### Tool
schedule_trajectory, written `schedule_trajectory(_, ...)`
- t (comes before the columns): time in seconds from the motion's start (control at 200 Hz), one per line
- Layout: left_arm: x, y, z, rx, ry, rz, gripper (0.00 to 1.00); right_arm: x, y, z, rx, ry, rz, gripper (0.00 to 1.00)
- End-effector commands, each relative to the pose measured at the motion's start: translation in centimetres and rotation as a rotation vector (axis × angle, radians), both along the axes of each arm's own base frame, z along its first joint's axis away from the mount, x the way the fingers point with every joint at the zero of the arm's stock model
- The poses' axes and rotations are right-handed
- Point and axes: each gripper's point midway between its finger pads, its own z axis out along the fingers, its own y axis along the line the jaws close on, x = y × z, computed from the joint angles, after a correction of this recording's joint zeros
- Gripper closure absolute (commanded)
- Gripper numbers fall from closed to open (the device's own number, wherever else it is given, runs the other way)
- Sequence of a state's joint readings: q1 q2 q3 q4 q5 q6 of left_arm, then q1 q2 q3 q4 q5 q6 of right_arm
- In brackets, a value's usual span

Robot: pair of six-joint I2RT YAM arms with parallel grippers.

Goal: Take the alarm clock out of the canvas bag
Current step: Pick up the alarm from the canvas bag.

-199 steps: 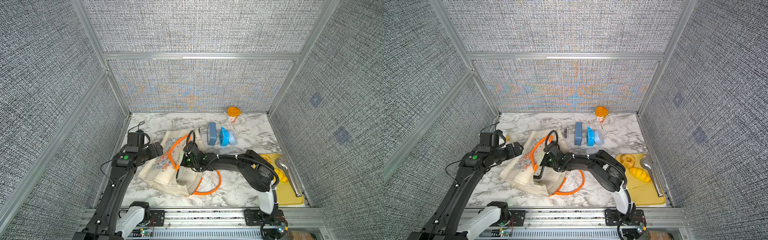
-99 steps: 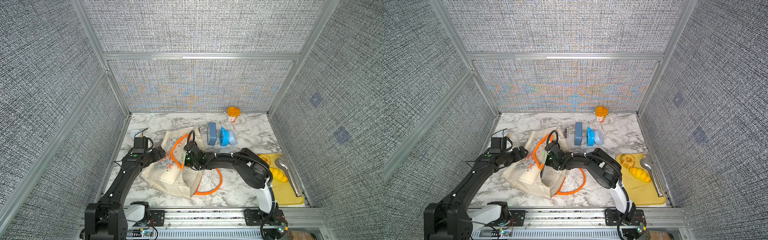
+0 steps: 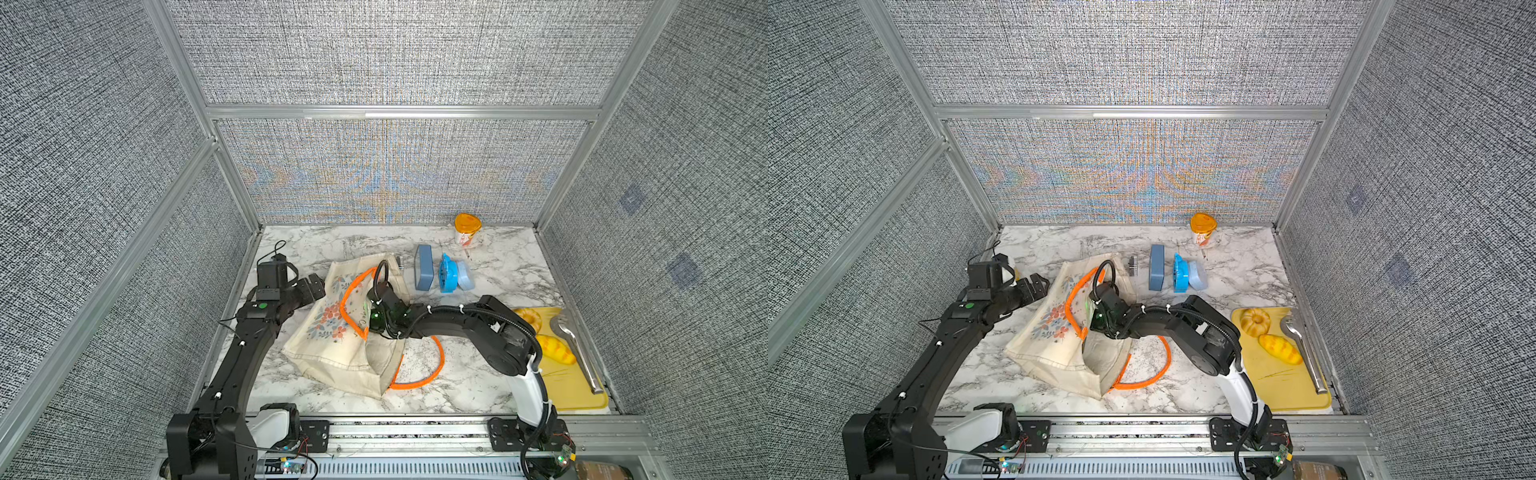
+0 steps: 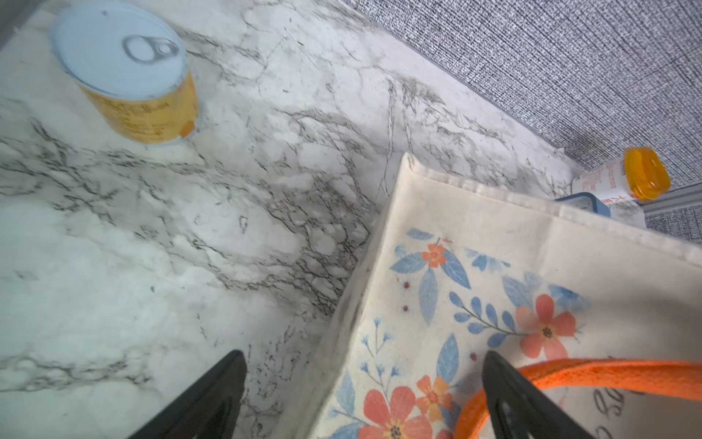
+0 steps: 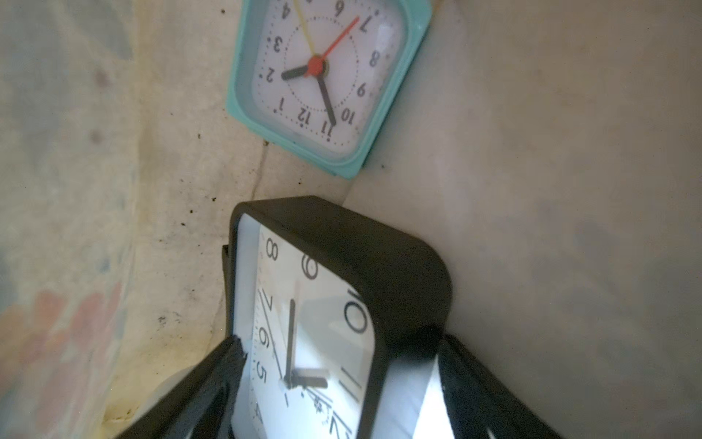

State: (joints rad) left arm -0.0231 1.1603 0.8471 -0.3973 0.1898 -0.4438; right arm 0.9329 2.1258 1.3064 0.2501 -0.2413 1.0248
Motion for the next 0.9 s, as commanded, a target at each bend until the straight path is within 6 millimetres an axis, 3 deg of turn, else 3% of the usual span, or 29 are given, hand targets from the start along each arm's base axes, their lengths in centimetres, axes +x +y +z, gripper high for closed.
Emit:
schedule_trajectory(0.0, -2.0, 0.7, -3.6, 0.028, 0.129, -0.009, 0.02, -0.8, -0.7, -1.2, -0.04, 0.054, -0.002, 0.16)
schedule_trajectory(0.24, -2.1, 1.6, -7.9, -0.098, 0.193, 0.067, 0.01, -0.9, -0.2, -0.4, 0.001, 0.03, 0.02, 0.16)
schedule_trajectory(0.345, -1.7, -0.7, -8.7, -0.233, 0.232, 0.002, 0.02, -1.0, 0.5, -0.4, 0.034, 0.04, 0.038, 0.16)
schedule_trajectory(0.505, -2.9, -4.6, -11.7, -0.429, 0.396, -0.162, 0.08, -1.1, 1.2, -0.7, 0.056, 0.056, 0.06, 0.16)
schedule_trajectory(0.735, -2.9, -5.6, -11.7, -0.488, 0.368, -0.184, 0.08, -1.0, 1.6, -1.9, 0.086, 0.104, 0.064, 0.16)
schedule_trajectory(0.895, -3.2, -7.1, -12.1, -0.527, 0.365, -0.214, 0.13, -0.9, 2.5, -1.6, 0.133, 0.096, 0.089, 0.16)
